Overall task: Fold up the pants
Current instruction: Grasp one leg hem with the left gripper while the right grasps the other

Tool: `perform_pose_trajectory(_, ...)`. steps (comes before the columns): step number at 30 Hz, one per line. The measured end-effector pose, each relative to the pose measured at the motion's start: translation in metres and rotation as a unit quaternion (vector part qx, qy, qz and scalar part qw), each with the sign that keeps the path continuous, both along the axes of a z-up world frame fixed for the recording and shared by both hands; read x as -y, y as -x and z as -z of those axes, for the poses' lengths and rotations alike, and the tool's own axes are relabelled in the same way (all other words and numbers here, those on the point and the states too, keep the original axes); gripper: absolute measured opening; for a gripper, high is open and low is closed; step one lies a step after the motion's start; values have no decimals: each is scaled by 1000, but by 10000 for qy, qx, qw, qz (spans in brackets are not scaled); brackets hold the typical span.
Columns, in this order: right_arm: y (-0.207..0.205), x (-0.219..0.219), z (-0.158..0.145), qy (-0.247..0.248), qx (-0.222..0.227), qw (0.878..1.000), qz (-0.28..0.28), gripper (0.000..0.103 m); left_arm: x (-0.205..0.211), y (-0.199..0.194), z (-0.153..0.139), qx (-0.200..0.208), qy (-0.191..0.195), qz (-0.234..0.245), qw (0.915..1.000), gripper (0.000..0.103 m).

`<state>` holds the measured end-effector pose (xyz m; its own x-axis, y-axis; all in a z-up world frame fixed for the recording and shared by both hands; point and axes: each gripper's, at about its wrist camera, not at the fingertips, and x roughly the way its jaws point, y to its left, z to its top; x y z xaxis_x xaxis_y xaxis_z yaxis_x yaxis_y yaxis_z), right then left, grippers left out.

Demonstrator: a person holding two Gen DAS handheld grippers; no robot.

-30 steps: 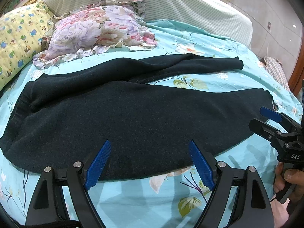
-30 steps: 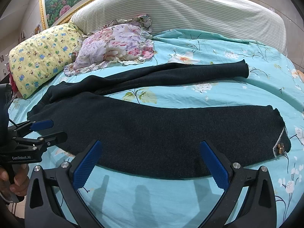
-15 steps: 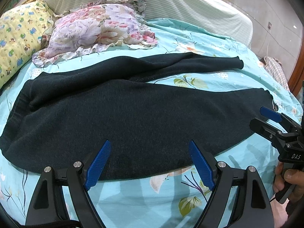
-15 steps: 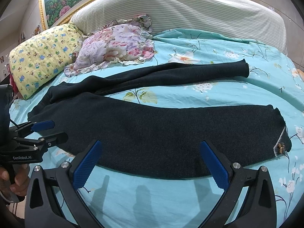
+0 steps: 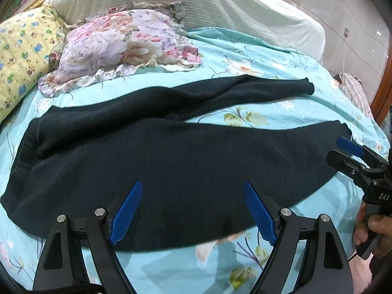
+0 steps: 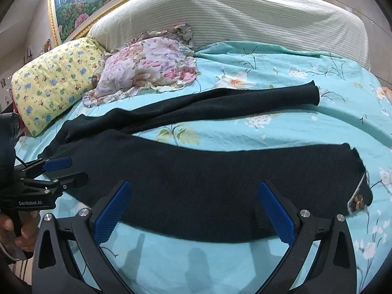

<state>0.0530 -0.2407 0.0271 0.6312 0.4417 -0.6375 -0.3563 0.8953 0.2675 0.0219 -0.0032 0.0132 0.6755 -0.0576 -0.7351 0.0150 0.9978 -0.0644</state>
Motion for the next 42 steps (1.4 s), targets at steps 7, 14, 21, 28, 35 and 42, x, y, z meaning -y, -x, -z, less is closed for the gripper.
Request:
perform_pose_trajectory(7, -22, 13, -9, -76, -12, 9999, 87, 103, 2, -29, -9, -24, -155, 54, 9999, 85)
perform_pose_trajectory(14, -53, 27, -16, 48, -8, 9997, 250, 103, 8, -68, -15, -165, -373, 241, 9989, 85)
perform_pose_trajectory(21, -96, 44, -21, 286, -150, 9982, 498, 103, 13, -112, -13, -436, -679, 428, 9958, 85)
perform_pose_trajectory(28, -144, 73, -24, 142, -413, 9961, 761, 103, 11, -144, -7, -591, -988, 618, 9914, 85)
perform_pose_trajectory(35, -188, 105, -18, -226, -778, 9912, 1044, 103, 13, -166, 2, -766, -1435, 1087, 9807, 85)
perform_pose_trajectory(42, -224, 126, -1, -450, -1111, 9844, 1289, 103, 12, -185, 15, -1002, -1673, 1455, 9700, 85)
